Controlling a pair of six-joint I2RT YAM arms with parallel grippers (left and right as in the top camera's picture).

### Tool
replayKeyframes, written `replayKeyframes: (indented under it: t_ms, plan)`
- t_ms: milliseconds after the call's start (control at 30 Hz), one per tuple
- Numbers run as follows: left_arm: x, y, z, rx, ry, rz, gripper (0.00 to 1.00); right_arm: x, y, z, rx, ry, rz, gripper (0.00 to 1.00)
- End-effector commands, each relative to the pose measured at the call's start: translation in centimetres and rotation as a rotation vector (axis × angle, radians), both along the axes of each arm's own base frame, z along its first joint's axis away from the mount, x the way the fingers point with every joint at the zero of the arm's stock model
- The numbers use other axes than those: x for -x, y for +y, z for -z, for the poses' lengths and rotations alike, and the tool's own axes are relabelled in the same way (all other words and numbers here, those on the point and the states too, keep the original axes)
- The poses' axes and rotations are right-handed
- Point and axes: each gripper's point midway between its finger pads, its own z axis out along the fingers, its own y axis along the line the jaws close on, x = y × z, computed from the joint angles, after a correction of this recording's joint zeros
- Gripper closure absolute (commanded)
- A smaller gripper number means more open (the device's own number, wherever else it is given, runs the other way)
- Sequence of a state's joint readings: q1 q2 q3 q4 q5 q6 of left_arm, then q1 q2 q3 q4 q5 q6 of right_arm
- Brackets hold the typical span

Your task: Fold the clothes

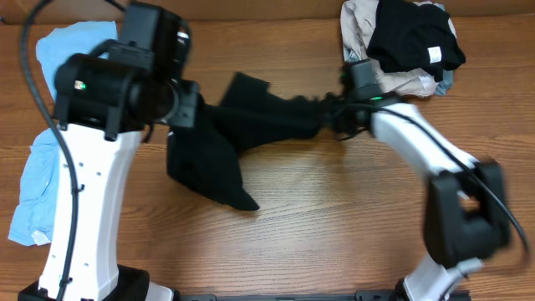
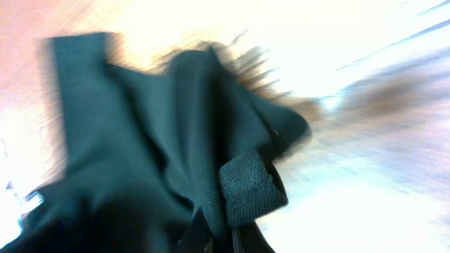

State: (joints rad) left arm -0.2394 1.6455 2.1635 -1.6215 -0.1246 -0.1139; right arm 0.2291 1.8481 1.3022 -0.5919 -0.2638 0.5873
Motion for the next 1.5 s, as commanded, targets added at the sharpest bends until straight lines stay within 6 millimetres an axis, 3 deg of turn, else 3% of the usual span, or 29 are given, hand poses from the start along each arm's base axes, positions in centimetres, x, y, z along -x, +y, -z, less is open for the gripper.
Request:
replayKeyframes:
  t_ms: [0,100,233,367,500,633,767,833,967,1133,1333,1467]
  plan:
    - [-1.2,5.3,-2.3,-0.073,-0.104,-0.179,0.96,0.6,-3.5,-8.4,0.026,-0.169,-0.040,0.96]
    - [-1.6,8.1,-2.6,-0.076,-0.125,-0.260,0.96,4.0,-5.6,-11.6,0.033,-0.164,-0.029,0.96]
    - [-1.5,9.6,-2.6,-0.064,-0.121,-0.305,0.96,8.6,-6.6,-13.3,0.049,-0.100,-0.020,0.96]
    - [-1.8,8.1,-1.8,0.000,-0.091,-0.233,0.96,13.2,-6.9,-12.7,0.066,0.045,-0.025,0.96]
    - [-2.0,7.1,-0.1,0.043,-0.031,-0.203,0.96,16.1,-7.4,-11.3,0.086,0.176,-0.027,0.96]
    - [-1.9,6.3,2.4,0.075,0.052,-0.185,0.96,16.2,-7.9,-10.4,0.117,0.189,-0.016,0.95]
    - [-1.9,6.2,5.5,0.071,0.129,-0.186,0.96,15.6,-7.9,-9.1,0.116,0.179,-0.016,0.85]
    - [-2.0,6.2,7.6,0.067,0.169,-0.187,0.96,15.8,-7.9,-7.4,0.118,0.199,-0.017,0.78]
    - [-2.2,6.2,9.3,0.066,0.192,-0.188,0.96,16.6,-8.0,-5.0,0.122,0.242,-0.019,0.77]
    - [-2.6,5.5,9.9,0.097,0.188,-0.163,0.96,16.3,-7.7,-3.0,0.113,0.223,-0.024,0.70]
    - [-3.3,4.7,9.7,0.141,0.164,-0.136,0.96,14.6,-4.6,-1.8,0.043,0.129,-0.145,0.49]
    - [-3.5,4.5,9.6,0.151,0.154,-0.131,0.96,13.4,-2.2,-0.4,0.027,0.110,-0.209,0.46]
